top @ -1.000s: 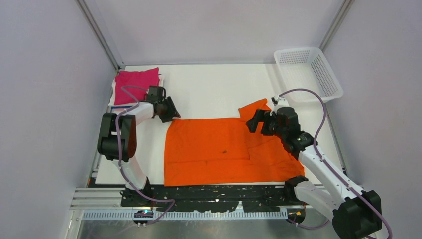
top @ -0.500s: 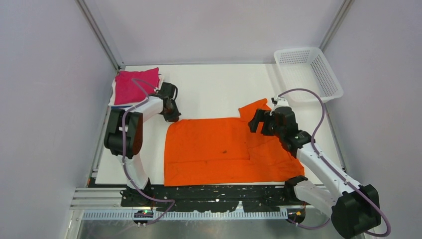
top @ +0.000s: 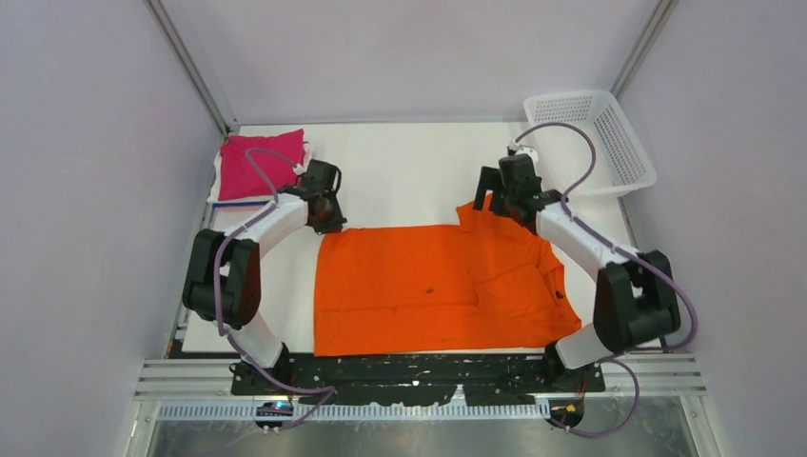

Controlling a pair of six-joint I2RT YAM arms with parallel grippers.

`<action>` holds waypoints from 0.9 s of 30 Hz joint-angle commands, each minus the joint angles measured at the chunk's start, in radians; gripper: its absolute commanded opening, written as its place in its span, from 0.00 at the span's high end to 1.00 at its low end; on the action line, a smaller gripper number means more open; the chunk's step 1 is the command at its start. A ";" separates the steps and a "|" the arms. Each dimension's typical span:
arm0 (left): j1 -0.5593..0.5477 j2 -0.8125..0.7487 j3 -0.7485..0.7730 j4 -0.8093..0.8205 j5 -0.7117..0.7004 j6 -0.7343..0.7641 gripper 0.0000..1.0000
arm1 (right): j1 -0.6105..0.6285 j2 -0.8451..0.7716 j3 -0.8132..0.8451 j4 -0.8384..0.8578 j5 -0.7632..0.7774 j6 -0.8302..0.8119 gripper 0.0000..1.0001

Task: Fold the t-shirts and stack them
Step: Grab the side of the flattened tshirt furthest away from the robot with both arms

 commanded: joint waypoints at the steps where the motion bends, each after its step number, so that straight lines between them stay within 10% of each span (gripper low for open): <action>1: -0.013 -0.066 -0.032 0.028 -0.037 -0.003 1.00 | -0.024 0.239 0.267 -0.055 0.077 -0.035 0.05; 14: -0.013 -0.065 -0.010 -0.027 -0.127 -0.004 0.98 | -0.049 0.683 0.699 -0.224 -0.019 -0.055 0.04; 22: 0.052 0.076 0.099 -0.076 -0.118 -0.087 0.29 | -0.054 0.686 0.694 -0.227 -0.015 -0.053 0.04; 27: 0.088 0.150 0.182 -0.096 -0.092 -0.102 0.24 | -0.062 0.672 0.665 -0.219 -0.017 -0.056 0.04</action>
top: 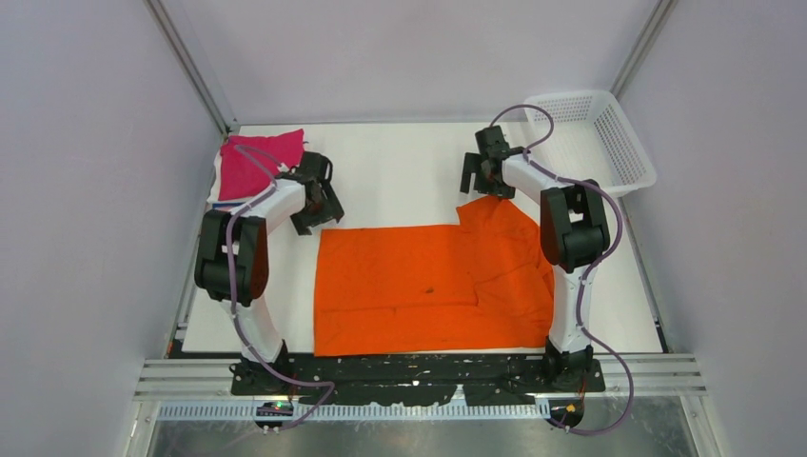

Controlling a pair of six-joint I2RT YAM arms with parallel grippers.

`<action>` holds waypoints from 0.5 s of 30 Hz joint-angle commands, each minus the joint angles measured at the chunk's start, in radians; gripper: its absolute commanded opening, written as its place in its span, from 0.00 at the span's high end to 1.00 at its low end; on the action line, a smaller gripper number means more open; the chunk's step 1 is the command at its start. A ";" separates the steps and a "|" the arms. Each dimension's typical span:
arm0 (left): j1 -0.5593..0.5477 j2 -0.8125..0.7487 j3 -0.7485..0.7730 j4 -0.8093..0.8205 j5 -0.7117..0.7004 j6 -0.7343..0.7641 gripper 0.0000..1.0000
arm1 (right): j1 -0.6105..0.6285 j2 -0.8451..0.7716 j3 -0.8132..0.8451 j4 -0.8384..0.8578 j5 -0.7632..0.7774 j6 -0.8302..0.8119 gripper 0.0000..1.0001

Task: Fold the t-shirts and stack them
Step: Grab the side of the flattened tshirt furthest away from the robot with both arms

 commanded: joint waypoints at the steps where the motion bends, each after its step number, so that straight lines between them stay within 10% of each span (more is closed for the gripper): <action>1: 0.022 0.042 0.094 -0.021 0.028 -0.026 0.24 | -0.011 -0.044 -0.001 0.011 -0.005 -0.007 0.04; 15: 0.022 0.095 -0.004 0.062 0.220 -0.079 0.25 | -0.029 -0.081 -0.061 0.041 -0.041 -0.002 0.04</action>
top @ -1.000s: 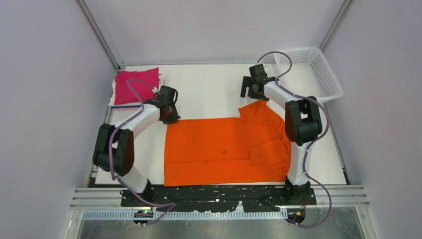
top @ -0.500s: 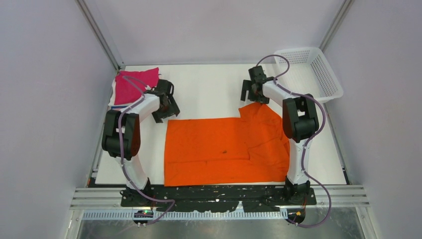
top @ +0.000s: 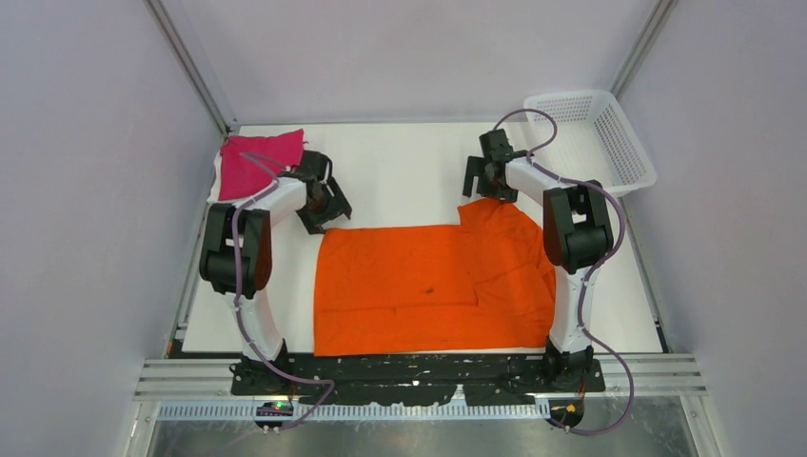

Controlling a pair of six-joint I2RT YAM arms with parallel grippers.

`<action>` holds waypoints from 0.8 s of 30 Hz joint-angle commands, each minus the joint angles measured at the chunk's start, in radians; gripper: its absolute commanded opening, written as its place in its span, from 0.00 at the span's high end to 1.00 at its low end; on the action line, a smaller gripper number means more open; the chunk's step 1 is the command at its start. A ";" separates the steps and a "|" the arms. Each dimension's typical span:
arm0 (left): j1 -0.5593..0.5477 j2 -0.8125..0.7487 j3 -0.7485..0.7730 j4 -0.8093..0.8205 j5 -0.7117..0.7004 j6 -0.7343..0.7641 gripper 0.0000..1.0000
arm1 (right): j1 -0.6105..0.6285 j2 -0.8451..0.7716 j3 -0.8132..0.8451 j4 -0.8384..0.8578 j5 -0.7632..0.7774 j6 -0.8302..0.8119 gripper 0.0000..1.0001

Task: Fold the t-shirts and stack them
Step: Grab the side of the flattened tshirt furthest away from the robot with both arms

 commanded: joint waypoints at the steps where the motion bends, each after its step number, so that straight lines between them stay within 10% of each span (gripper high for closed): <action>1: -0.002 -0.005 -0.060 0.017 0.032 -0.017 0.27 | -0.009 -0.068 -0.018 0.026 -0.017 0.000 0.04; 16: -0.050 -0.042 -0.060 -0.122 -0.090 0.021 0.65 | -0.018 -0.086 -0.039 0.034 0.000 0.003 0.04; 20: -0.055 -0.023 -0.040 -0.137 -0.085 0.032 1.00 | -0.020 -0.089 -0.042 0.034 0.010 0.002 0.04; 24: -0.058 -0.074 -0.062 -0.105 -0.093 0.053 1.00 | -0.021 -0.087 -0.042 0.035 0.013 0.002 0.04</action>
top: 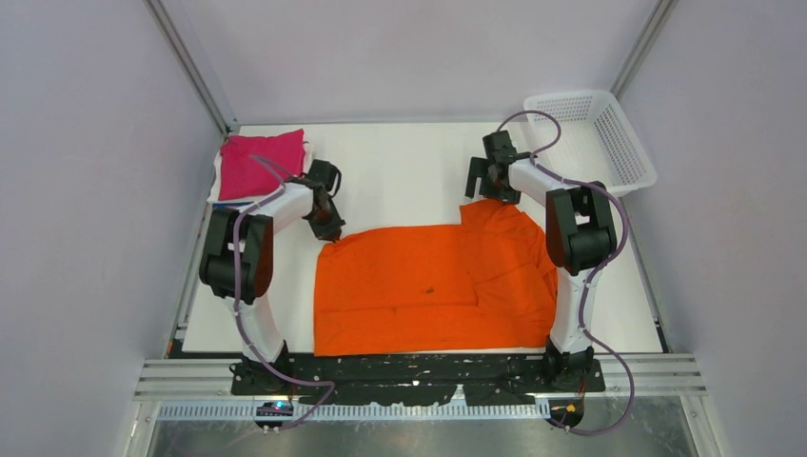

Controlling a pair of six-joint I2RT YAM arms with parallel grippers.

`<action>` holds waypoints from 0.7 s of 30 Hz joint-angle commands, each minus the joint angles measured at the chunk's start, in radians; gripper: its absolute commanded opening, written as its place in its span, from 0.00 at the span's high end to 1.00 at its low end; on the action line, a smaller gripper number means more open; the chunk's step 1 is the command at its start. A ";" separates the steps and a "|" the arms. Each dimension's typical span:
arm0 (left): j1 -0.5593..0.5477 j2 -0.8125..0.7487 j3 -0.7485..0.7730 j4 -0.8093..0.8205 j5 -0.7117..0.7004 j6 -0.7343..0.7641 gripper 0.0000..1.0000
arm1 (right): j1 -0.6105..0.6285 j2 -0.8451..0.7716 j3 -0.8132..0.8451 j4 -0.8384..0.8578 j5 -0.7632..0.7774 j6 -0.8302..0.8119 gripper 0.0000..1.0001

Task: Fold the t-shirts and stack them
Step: Grab the side of the flattened tshirt furthest away from the robot with both arms

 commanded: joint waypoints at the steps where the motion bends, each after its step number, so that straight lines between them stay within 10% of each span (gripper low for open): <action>1: -0.008 -0.056 -0.010 -0.003 -0.031 0.032 1.00 | -0.006 -0.061 -0.002 0.015 0.019 0.002 0.04; 21: -0.055 -0.218 -0.052 -0.028 -0.114 0.045 1.00 | -0.007 0.028 0.063 0.003 0.019 0.056 0.00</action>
